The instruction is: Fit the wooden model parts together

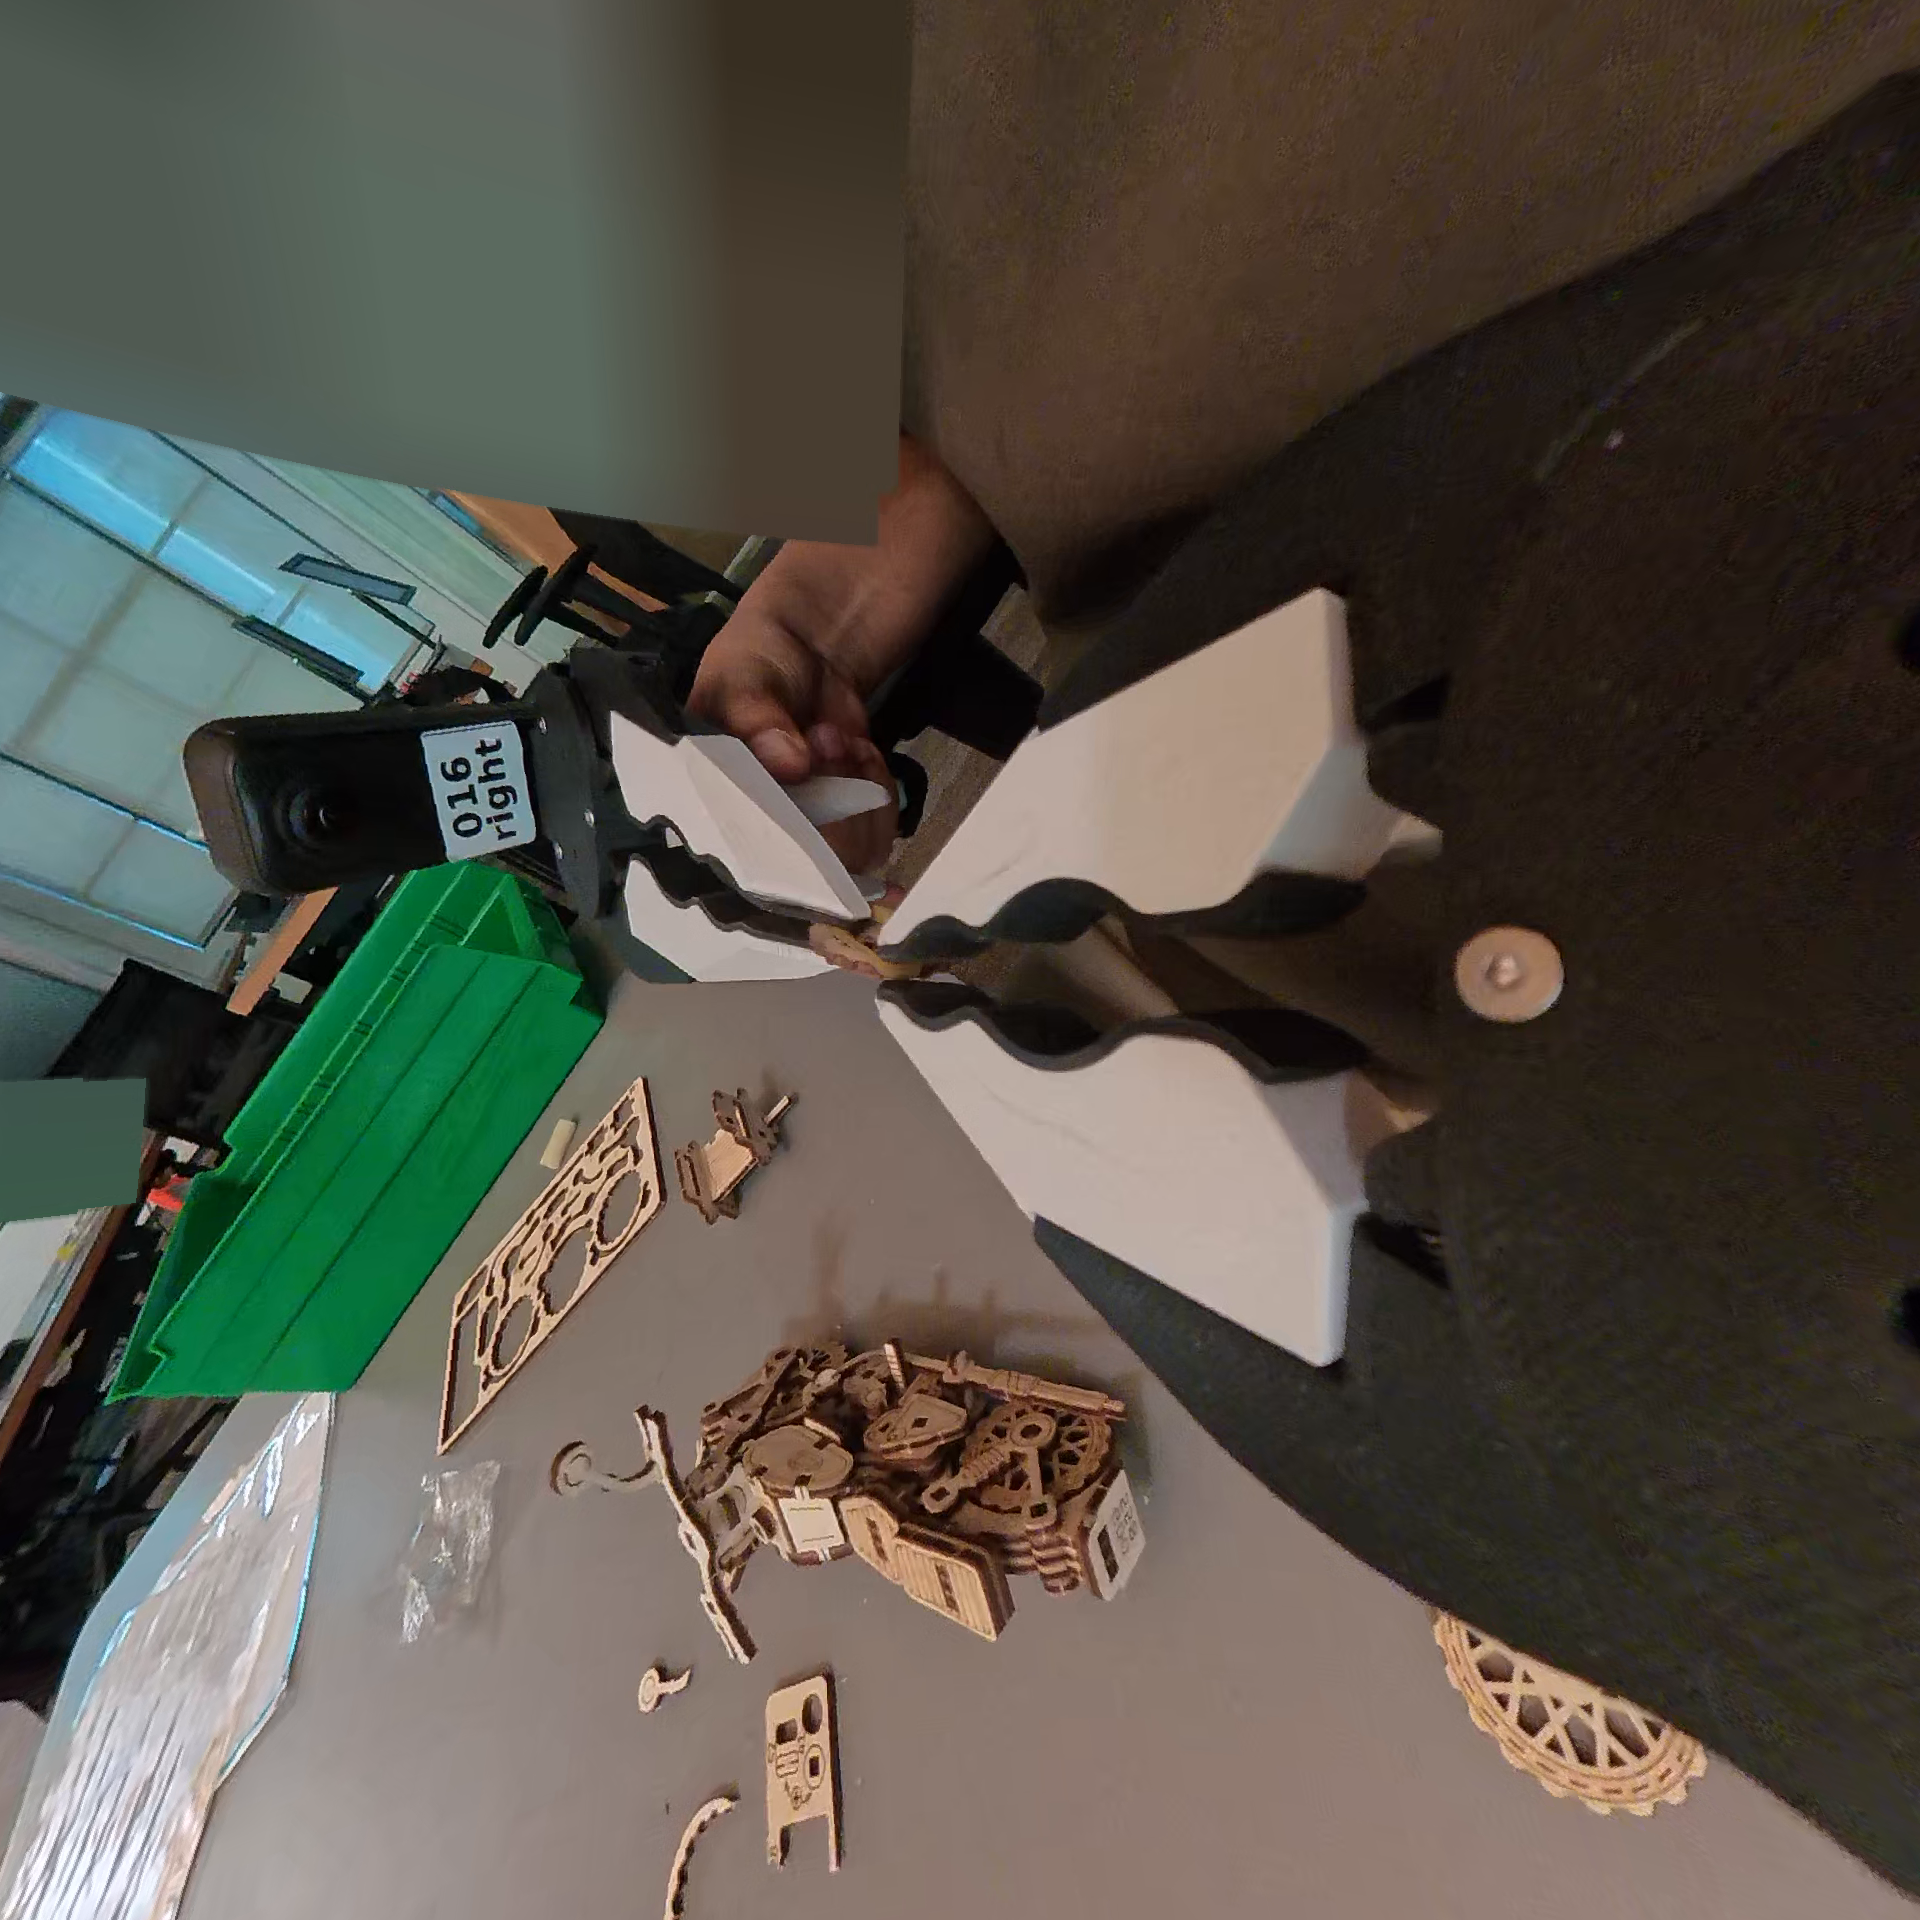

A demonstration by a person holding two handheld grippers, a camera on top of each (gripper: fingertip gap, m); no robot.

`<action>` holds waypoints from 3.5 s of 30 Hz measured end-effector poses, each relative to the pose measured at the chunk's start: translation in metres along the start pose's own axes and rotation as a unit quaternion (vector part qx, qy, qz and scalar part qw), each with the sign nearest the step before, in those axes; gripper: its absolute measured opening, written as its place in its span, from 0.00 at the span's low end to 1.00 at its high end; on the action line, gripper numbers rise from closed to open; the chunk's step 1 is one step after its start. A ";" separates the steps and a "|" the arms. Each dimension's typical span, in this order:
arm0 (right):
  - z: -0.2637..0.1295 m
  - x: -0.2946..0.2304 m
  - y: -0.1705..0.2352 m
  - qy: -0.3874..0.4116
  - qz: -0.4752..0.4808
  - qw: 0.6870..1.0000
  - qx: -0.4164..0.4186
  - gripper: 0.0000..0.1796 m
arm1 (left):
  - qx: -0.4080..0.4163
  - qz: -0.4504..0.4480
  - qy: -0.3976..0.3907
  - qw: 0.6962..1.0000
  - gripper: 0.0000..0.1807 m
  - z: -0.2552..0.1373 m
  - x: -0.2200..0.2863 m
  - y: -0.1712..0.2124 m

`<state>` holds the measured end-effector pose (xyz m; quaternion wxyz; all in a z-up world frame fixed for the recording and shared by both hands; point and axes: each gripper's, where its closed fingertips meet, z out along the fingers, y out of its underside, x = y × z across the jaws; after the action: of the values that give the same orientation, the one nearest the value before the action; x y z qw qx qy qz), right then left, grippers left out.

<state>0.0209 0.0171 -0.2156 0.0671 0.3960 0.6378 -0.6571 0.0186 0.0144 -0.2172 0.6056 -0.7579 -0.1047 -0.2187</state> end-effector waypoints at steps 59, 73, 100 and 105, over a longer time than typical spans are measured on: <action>0.005 0.024 -0.019 0.310 -0.327 0.891 -0.049 0.00 | -0.013 0.113 -0.155 0.981 0.01 0.006 -0.021 0.000; -0.003 0.032 -0.020 0.346 -0.345 0.869 -0.083 0.00 | 0.035 0.095 -0.138 0.985 0.01 -0.003 -0.015 -0.017; 0.008 0.023 -0.010 0.183 -0.136 0.974 0.005 0.00 | 0.147 -0.126 -0.013 0.981 0.01 -0.007 -0.016 -0.032; 0.007 0.020 -0.012 0.170 -0.127 0.977 0.013 0.00 | 0.153 -0.132 -0.004 0.979 0.01 -0.009 -0.015 -0.034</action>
<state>-0.0033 0.0211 -0.2194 -0.1321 0.4185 0.6765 -0.5914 -0.0105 0.0158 -0.1932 0.6798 -0.6366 -0.2390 -0.2749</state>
